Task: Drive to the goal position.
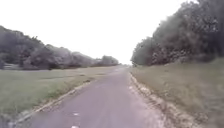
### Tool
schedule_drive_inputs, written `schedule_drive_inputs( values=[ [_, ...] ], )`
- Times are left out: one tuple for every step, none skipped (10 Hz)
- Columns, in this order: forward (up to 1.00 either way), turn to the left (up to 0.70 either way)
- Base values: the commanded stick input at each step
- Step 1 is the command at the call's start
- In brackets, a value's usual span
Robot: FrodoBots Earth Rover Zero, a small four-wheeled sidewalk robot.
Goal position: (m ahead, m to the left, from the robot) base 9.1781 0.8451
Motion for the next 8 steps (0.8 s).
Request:
schedule_drive_inputs(
  values=[
    [1.00, 0.00],
    [1.00, 0.00],
    [1.00, 0.00],
    [1.00, 0.00],
    [1.00, 0.00],
    [1.00, 0.00],
    [1.00, 0.00],
    [1.00, 0.00]
  ],
)
